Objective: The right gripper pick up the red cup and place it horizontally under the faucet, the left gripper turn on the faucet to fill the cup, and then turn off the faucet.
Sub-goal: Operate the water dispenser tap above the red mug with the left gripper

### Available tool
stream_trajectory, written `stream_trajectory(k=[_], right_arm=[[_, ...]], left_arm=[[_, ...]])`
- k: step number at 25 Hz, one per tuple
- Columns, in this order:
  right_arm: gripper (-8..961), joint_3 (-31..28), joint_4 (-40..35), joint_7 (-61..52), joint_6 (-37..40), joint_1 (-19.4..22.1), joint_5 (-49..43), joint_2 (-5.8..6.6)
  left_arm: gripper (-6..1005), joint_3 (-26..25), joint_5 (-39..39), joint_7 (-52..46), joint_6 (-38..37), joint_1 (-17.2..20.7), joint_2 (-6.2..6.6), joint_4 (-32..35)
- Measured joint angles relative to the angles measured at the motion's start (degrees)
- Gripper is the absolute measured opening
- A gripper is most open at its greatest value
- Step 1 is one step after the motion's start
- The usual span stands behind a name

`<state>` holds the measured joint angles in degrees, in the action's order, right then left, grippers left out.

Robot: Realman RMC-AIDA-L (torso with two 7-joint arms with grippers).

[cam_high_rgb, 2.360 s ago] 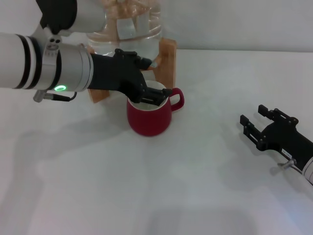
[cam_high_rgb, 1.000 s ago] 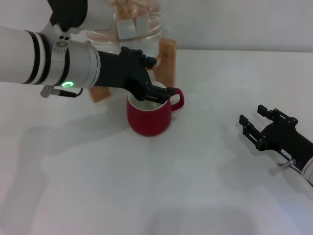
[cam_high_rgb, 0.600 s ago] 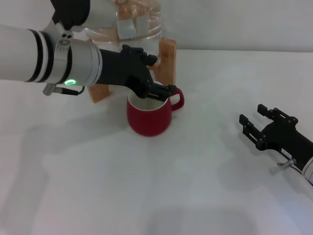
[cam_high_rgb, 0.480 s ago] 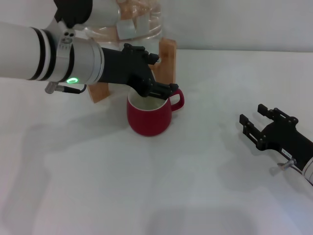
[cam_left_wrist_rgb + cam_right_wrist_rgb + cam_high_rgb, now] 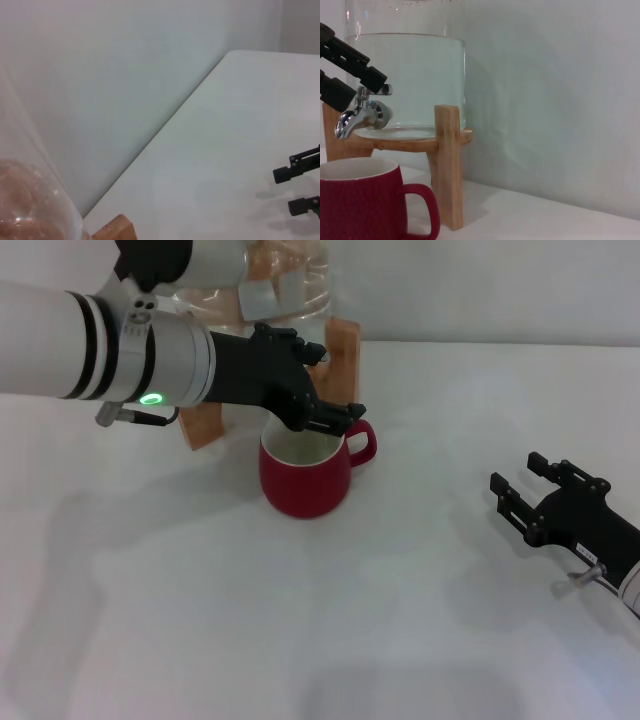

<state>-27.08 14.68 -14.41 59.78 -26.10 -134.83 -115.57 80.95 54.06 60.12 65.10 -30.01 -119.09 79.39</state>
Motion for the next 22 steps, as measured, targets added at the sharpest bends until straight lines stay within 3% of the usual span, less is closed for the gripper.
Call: stream_trajectory(k=[22], right_arm=[[531, 0.1, 0.0, 0.0, 1.0, 0.6, 0.0, 0.08]], left_arm=[[876, 0.4, 0.0, 0.0, -2.9, 0.2, -0.17, -0.3]])
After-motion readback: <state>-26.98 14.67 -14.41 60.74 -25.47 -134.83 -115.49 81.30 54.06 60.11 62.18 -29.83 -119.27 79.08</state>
